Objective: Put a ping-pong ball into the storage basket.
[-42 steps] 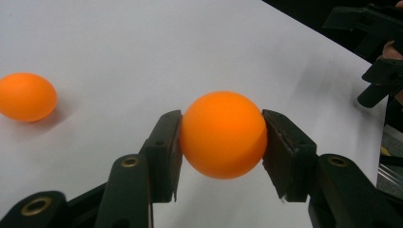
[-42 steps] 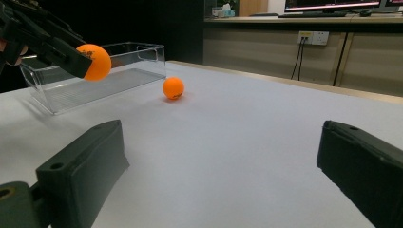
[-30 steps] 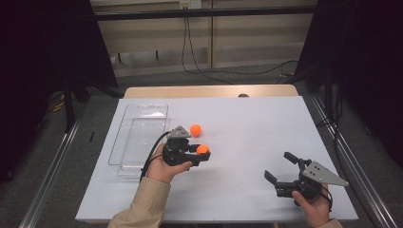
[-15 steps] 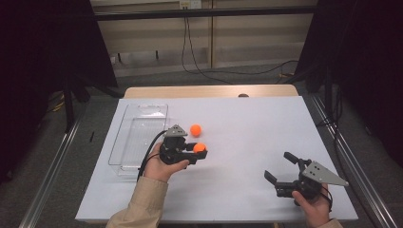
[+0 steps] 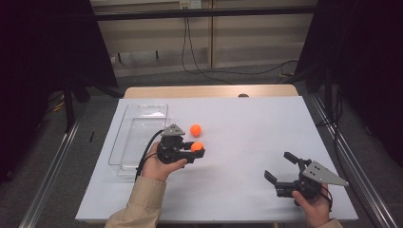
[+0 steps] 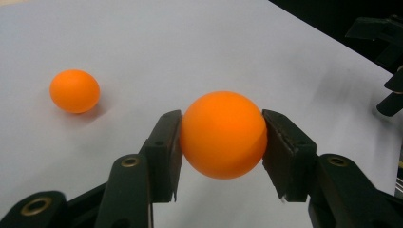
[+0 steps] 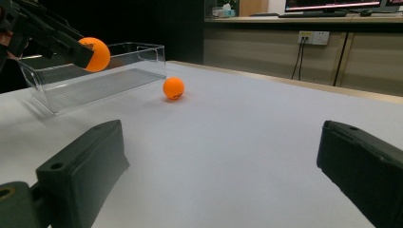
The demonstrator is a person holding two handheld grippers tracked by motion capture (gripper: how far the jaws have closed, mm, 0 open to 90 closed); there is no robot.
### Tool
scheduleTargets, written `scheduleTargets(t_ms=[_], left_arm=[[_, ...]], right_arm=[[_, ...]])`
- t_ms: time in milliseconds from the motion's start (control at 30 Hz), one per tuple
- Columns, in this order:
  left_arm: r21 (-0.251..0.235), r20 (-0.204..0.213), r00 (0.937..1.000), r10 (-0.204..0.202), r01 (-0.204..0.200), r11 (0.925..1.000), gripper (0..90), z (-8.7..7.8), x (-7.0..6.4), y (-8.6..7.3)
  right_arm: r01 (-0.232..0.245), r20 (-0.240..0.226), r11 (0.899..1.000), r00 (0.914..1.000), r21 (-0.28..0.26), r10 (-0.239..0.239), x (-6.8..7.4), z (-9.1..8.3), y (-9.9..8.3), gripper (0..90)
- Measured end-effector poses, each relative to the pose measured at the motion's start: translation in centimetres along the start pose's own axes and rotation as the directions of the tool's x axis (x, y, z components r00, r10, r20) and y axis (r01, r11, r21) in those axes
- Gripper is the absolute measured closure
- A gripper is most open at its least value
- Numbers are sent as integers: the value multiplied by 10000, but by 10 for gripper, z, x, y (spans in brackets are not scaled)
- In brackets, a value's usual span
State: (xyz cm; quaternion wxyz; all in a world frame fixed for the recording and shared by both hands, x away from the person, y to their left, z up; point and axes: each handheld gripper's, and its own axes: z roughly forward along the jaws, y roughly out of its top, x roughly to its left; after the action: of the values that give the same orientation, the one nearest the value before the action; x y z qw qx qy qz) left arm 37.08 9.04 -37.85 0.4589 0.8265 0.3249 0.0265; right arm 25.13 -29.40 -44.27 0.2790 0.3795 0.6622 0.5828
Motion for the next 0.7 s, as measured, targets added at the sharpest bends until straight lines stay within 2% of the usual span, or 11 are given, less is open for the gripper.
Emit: scheduleTargets(t_ms=[167, 367, 700], left_arm=[[-55, -3, 9999, -137, 137, 9999, 509, -1, 1, 0], [6, -101, 9999, -39, 39, 10000, 508, -4, 2, 0], [-72, -146, 9998, -157, 156, 9999, 508, -7, 5, 0]], right_arm=[[6, 9, 10000, 10000, 3, -6, 0, 0, 0, 19], [6, 12, 10000, 10000, 9, -6, 0, 0, 0, 19], [7, 3, 10000, 10000, 5, -7, 0, 0, 0, 19]])
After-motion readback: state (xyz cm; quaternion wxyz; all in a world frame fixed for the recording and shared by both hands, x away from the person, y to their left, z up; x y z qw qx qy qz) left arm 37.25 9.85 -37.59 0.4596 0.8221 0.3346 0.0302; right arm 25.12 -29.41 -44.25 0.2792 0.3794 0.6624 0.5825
